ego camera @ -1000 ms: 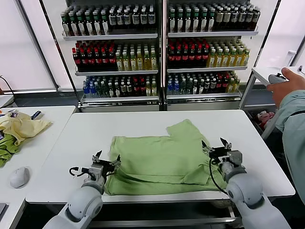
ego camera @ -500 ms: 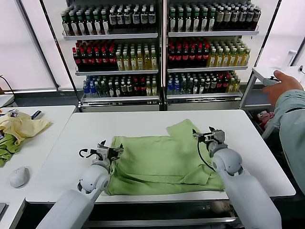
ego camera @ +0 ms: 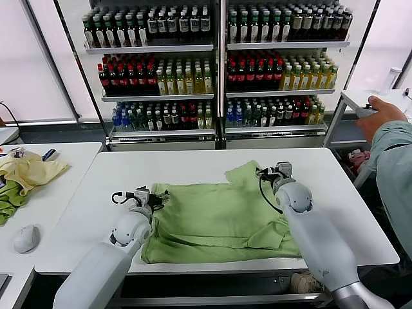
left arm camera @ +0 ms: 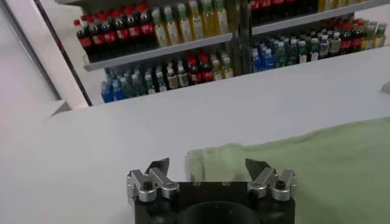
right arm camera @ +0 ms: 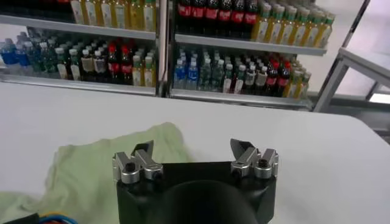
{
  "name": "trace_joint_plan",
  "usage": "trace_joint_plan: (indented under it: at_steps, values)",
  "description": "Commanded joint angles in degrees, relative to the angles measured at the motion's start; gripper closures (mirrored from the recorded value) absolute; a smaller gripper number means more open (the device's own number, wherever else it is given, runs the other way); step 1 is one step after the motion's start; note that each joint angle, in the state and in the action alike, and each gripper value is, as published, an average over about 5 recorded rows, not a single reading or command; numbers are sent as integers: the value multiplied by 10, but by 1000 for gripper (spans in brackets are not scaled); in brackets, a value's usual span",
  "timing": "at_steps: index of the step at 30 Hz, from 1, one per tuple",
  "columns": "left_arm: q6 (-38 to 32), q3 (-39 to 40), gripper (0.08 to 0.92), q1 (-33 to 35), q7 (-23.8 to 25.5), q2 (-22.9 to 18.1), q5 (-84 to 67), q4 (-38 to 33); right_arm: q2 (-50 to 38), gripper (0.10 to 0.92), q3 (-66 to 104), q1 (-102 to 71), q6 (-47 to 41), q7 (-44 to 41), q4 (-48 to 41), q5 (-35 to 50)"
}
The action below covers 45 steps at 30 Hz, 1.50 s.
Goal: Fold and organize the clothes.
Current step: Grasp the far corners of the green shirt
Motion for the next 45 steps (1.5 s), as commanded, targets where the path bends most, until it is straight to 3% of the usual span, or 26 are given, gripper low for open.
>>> trace_joint_plan:
  at_steps: [1,9,15,22,29,37,41,45]
  values:
    - [0,5,177,-18,4,-6,-41,26,36,203,-7,43,1,-22,-112,-10]
    - [0,5,177,-26,3,-11,-60,43,59,218,2,51,2,-50,-154,-22]
    - [0,8,194,-24,4,-13,-69,46,62,369,5,51,3,-68,-172,-24]
    - [0,8,380,-19,4,-14,-86,46,60,564,1,49,-1,-81,-168,-22]
    - [-2,8,597,-14,7,-10,-91,39,53,708,3,38,-1,-86,-150,-18]
    - [-25,-8,822,11,9,7,-93,-10,23,873,5,-6,3,-77,-33,5]
    - [-36,-19,900,30,7,19,-99,-51,5,909,14,-37,2,-72,40,15]
    - [-46,-32,908,50,6,31,-109,-96,-12,910,29,-71,0,-66,102,27]
